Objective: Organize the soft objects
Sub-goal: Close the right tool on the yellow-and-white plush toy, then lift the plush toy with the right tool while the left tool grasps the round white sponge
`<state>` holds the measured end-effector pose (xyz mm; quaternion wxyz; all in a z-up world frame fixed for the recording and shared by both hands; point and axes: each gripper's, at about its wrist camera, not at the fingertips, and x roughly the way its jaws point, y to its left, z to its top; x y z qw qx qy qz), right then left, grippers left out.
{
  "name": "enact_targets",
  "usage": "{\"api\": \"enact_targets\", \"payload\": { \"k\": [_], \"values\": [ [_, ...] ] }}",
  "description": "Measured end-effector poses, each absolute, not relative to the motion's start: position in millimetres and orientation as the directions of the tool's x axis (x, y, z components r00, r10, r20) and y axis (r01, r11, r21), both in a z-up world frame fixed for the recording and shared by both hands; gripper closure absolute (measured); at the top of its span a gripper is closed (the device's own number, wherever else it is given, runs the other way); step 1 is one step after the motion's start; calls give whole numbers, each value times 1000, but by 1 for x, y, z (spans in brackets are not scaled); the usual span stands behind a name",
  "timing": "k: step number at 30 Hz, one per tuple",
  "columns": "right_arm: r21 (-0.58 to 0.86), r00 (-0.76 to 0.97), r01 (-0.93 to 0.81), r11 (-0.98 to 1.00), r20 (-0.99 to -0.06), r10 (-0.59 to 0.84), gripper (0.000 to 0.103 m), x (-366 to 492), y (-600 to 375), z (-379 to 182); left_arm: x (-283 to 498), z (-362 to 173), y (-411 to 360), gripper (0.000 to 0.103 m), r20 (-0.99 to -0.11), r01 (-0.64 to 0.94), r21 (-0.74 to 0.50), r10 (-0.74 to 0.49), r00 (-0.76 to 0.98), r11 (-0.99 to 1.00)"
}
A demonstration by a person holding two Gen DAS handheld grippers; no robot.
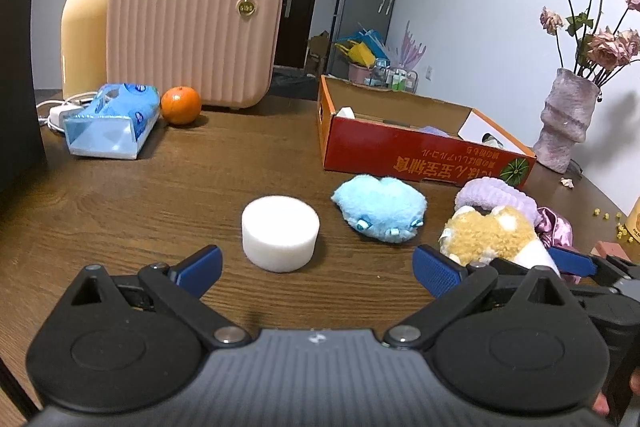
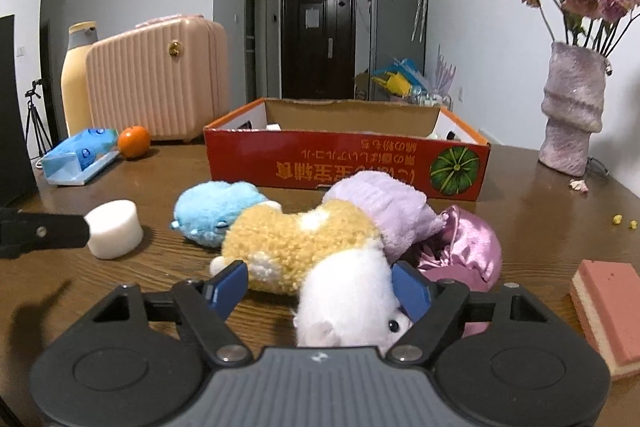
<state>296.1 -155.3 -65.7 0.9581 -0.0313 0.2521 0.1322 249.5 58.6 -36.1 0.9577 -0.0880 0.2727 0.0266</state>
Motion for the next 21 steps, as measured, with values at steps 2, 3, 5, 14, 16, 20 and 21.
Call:
{"api": "enact_targets", "payload": {
  "k": [2,3,5,14,16,20,21],
  "values": [
    [10,827,-278,961,-506,244,28,304,-156,-67,252,-37,60,0,-539,-101,-162,-2,842,982],
    [10,821,-284,959,-514,249,28,308,-155,-68,252,-38,61,0,-543,-102,-166,-5,840,981],
    [23,802,-301,953,-534,266,32,316,-155,-70,253,-38,63,0,-546,-105,-169,-5,838,980],
    [73,735,-334,940,-603,309,50,337,-155,-79,255,-39,65,0,-556,-126,-155,19,831,980],
    [74,737,-336,939,-600,311,52,335,-155,-79,255,-39,64,0,-553,-128,-146,27,833,981],
    [75,773,-322,944,-555,308,53,329,-160,-74,257,-42,62,0,-563,-132,-129,37,826,983],
    [70,787,-319,945,-536,305,53,325,-161,-72,257,-42,62,0,-561,-133,-126,40,827,983]
  ]
}}
